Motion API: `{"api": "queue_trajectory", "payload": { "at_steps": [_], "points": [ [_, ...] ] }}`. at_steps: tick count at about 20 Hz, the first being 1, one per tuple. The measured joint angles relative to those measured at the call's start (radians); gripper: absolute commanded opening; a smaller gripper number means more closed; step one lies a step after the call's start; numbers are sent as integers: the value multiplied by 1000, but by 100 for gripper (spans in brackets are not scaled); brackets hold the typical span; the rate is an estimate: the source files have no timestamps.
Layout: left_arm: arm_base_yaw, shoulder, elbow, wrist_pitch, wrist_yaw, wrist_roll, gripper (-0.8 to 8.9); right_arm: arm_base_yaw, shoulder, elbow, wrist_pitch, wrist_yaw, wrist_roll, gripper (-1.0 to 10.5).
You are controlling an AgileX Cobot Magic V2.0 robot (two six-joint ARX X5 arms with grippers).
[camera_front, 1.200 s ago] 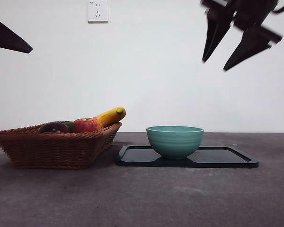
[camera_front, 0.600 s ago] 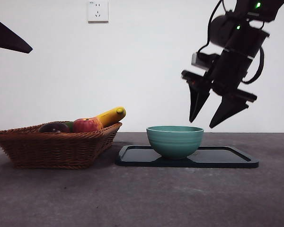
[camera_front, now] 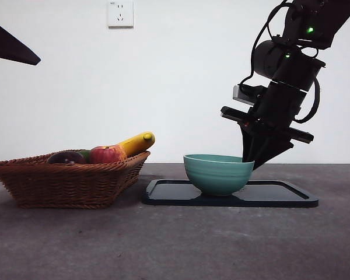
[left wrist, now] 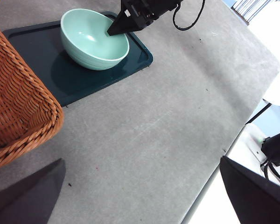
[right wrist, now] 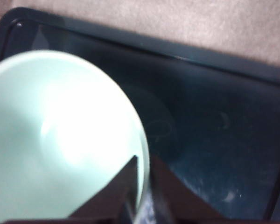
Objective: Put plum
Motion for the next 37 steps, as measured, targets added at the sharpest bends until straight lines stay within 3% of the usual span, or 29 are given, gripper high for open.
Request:
{"api": "queue_trajectory", "payload": {
  "at_steps": [8, 13, 20, 27, 37],
  "points": [
    [0, 0, 0, 0, 0, 0, 526, 0, -39, 36, -14, 1, -2, 10],
    [0, 0, 0, 0, 0, 0, 526, 1, -179, 123, -132, 0, -14, 10],
    [0, 0, 0, 0, 0, 1, 525, 42, -396, 107, -344, -6, -79, 10],
    [0, 0, 0, 0, 0, 6, 526, 168, -613, -134, -309, 14, -85, 10],
    [0, 0, 0, -1, 0, 7, 526, 288, -629, -500, -48, 39, -24, 10]
  ]
}}
